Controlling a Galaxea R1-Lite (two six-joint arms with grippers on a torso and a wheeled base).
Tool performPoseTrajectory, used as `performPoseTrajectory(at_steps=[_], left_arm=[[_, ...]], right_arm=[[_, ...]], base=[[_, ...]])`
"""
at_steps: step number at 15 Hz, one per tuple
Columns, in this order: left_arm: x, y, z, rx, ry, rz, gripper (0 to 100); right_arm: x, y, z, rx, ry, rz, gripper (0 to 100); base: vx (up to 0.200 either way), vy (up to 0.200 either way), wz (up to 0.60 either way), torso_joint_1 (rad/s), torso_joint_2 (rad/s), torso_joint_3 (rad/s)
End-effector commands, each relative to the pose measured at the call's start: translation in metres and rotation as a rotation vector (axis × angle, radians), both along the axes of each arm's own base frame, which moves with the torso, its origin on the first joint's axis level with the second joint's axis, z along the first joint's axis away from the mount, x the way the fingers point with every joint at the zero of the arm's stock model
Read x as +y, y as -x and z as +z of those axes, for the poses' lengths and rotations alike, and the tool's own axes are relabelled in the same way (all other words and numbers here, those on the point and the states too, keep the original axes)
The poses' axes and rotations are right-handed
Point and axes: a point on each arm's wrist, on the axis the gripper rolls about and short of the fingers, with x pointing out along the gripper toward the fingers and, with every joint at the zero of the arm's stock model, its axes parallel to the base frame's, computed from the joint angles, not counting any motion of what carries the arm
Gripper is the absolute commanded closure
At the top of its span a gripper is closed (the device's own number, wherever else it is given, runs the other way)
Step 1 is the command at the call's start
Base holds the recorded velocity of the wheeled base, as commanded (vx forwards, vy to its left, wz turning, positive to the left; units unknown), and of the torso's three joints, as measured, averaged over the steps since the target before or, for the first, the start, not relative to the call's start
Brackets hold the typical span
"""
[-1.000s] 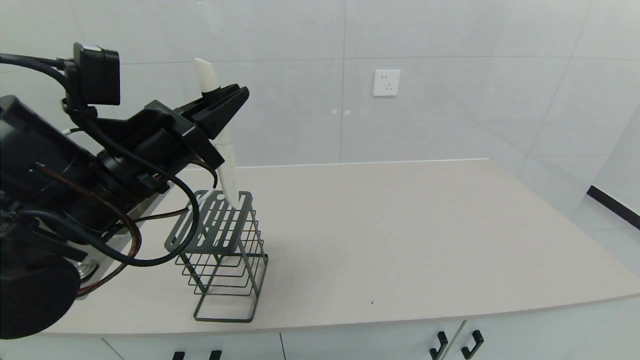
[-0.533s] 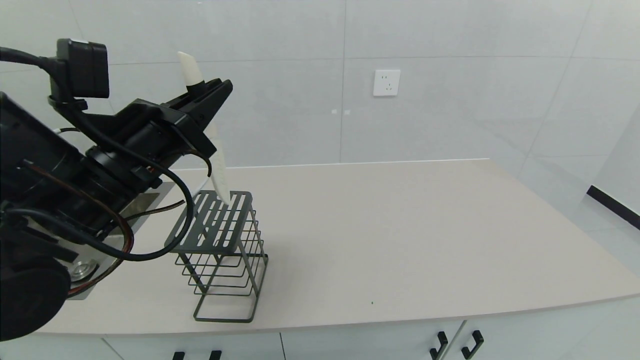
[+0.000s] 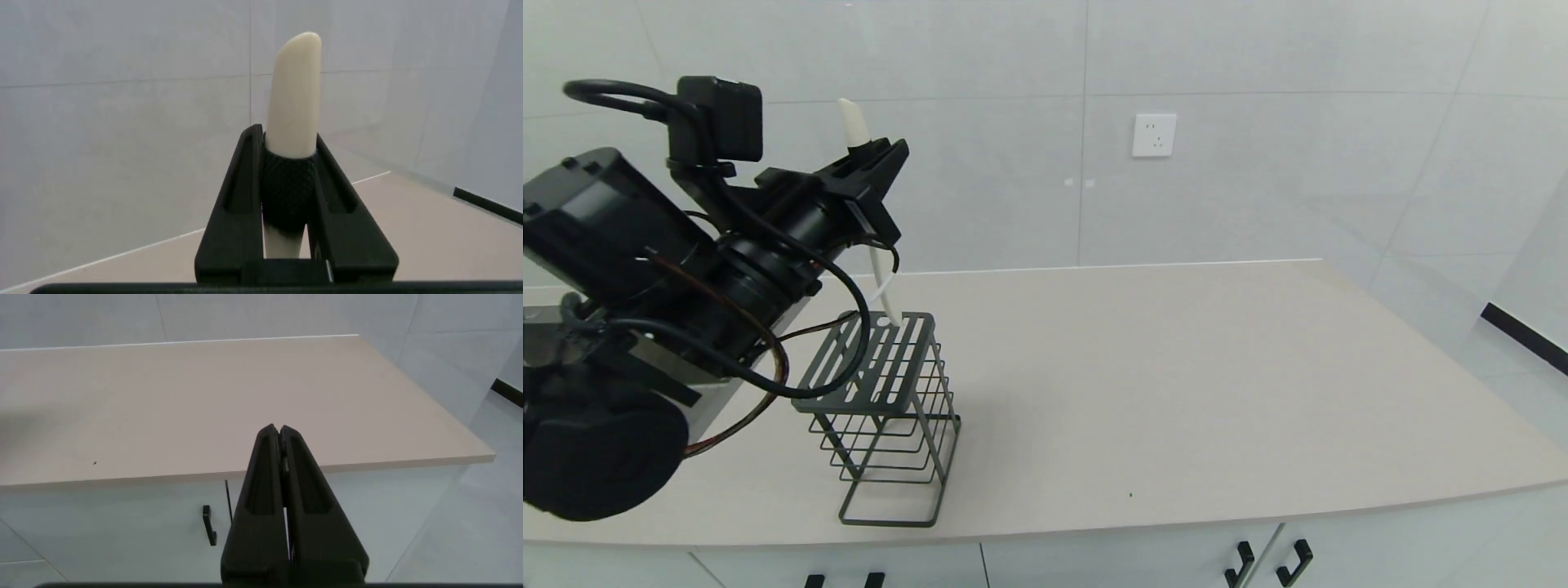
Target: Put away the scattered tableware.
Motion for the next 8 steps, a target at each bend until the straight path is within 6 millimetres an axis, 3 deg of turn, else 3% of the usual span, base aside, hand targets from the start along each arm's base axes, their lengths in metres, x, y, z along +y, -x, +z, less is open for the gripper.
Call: performPoseTrajectory(at_steps=[1,5,8], left_arm=[[-0.012,-0.018,-0.017,0.043,-0.033,-0.001,100],[-0.014,-0.028,-0.029,0.08,-0.042,0.031,100],[-0.02,-0.035,-0.025,0.065,-0.031,0.049,100]], right_arm=[[0.0,0.0,0.0,0.002,0.0,0.0,100],[0.0,0.0,0.0,0.002,0.0,0.0,100],[0.0,0.0,0.0,0.002,0.0,0.0,100]], base=[[0.0,0.0,0.0,0.0,0.0,0.0],[0.0,0.0,0.0,0.0,0.0,0.0],[0.0,0.0,0.0,0.0,0.0,0.0]])
